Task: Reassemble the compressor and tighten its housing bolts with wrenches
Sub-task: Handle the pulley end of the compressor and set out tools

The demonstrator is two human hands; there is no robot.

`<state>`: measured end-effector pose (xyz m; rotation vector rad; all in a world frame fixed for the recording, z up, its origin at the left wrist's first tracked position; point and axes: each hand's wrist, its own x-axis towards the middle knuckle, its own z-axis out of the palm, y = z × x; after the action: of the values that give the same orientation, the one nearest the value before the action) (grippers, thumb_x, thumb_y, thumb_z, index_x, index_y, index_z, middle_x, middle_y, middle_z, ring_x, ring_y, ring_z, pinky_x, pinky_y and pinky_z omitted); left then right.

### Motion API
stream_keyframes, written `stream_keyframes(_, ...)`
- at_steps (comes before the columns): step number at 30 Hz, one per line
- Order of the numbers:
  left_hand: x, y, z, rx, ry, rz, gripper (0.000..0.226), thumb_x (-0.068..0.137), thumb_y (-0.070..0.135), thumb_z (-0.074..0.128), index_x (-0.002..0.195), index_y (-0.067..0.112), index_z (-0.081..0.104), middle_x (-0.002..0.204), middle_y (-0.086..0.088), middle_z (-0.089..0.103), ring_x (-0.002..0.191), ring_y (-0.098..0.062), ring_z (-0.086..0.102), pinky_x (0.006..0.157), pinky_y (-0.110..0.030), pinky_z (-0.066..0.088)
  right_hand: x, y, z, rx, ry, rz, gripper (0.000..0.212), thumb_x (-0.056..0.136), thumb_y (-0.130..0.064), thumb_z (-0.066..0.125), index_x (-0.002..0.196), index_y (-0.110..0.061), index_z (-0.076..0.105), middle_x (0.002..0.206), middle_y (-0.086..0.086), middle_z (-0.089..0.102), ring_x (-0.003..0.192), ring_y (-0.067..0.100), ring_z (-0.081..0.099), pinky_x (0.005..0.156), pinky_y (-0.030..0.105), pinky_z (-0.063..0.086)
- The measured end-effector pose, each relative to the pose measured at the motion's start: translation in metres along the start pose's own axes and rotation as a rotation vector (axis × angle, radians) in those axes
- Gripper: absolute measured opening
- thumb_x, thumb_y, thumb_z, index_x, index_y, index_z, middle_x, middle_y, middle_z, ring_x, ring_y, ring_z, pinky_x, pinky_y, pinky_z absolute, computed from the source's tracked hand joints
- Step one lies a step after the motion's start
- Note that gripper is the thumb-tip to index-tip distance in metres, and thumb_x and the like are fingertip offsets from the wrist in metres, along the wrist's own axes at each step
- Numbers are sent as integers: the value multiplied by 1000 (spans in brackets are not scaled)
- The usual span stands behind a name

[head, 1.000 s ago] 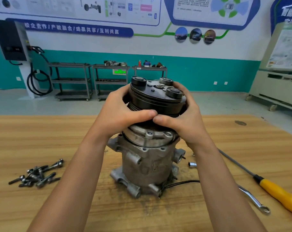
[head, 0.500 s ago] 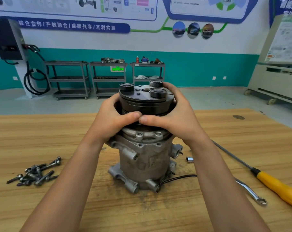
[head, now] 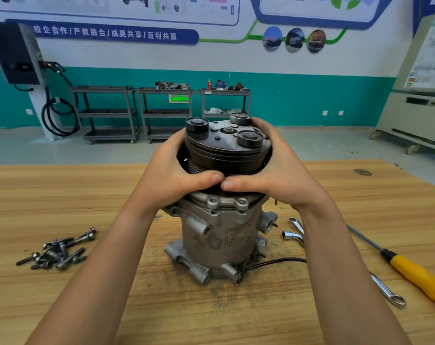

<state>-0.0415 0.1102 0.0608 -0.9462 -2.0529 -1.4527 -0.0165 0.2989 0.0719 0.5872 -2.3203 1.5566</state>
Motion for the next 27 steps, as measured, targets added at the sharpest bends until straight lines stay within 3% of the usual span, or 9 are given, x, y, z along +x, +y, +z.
stream_keyframes(4, -3, -7, -1, -77, -10, -28, 61, 49, 48, 76, 102, 29, 53, 92, 19, 66, 92, 6, 62, 75, -9, 44, 0, -5, 3, -67, 4, -12, 127, 29, -55, 84, 141, -29, 30, 118, -25, 56, 111, -10, 53, 95, 16, 45)
stream_keyframes(9, -3, -11, -4, -119, -60, -110, 58, 50, 42, 70, 103, 30, 49, 91, 23, 67, 90, 9, 62, 72, -7, 45, 1, -6, 6, -96, 5, -22, 129, 33, -53, 87, 145, -27, 26, 129, -16, 55, 117, -1, 52, 103, 30, 43)
stream_keyframes(17, -2, 2, 0, -89, -64, -159, 64, 48, 49, 70, 105, 36, 44, 105, 21, 57, 91, 18, 56, 71, -2, 42, 1, 2, 4, 9, -15, -14, 125, 37, -45, 87, 145, -26, 26, 127, -17, 54, 116, -5, 53, 100, 22, 43)
stream_keyframes(20, 1, 4, 7, -61, -10, -190, 74, 42, 48, 74, 108, 33, 43, 104, 20, 57, 89, 18, 56, 69, -2, 42, 3, 9, 0, 46, -32, -12, 110, 45, -31, 85, 139, -29, 29, 120, -22, 54, 111, -9, 54, 94, 15, 45)
stream_keyframes(23, 3, 6, 13, 7, 46, -216, 89, 37, 60, 69, 116, 30, 42, 105, 22, 58, 94, 13, 56, 72, -5, 43, 5, 14, -3, 96, -44, -4, 97, 49, -22, 82, 131, -33, 32, 113, -22, 57, 103, -11, 58, 82, 9, 46)
stream_keyframes(27, 0, 8, 19, 23, 115, -221, 80, 36, 64, 68, 107, 37, 42, 100, 26, 57, 91, 18, 53, 69, -1, 42, 7, 17, -5, 128, -40, -8, 85, 49, -16, 81, 120, -37, 40, 107, -21, 60, 97, -9, 61, 76, 9, 47)
